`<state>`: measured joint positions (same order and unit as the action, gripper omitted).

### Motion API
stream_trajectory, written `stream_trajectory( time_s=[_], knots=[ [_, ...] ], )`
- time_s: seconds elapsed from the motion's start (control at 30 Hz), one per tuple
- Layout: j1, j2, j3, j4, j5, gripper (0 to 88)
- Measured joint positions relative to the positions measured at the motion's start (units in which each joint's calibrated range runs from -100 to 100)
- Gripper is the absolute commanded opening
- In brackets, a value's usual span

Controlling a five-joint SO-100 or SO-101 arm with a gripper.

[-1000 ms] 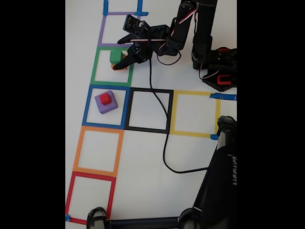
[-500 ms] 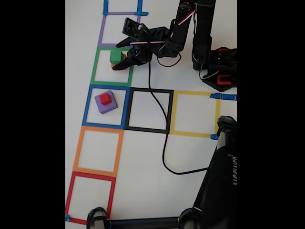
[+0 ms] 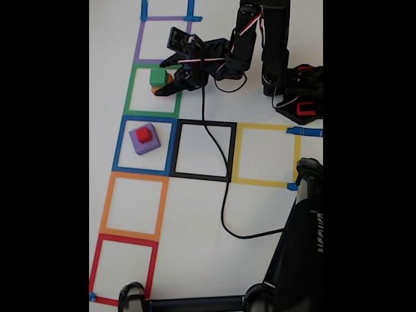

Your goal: Tower of hanoi

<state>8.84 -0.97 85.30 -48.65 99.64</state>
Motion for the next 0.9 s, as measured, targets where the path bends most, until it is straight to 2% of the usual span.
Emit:
stream_trajectory(
  time_s=[0.47, 0.9],
  knots=[
    [-1.4, 0.0, 0.0, 0.0, 0.0, 10.3],
    [-2.11, 0.0, 0.0, 0.0, 0.0, 8.1]
  ],
)
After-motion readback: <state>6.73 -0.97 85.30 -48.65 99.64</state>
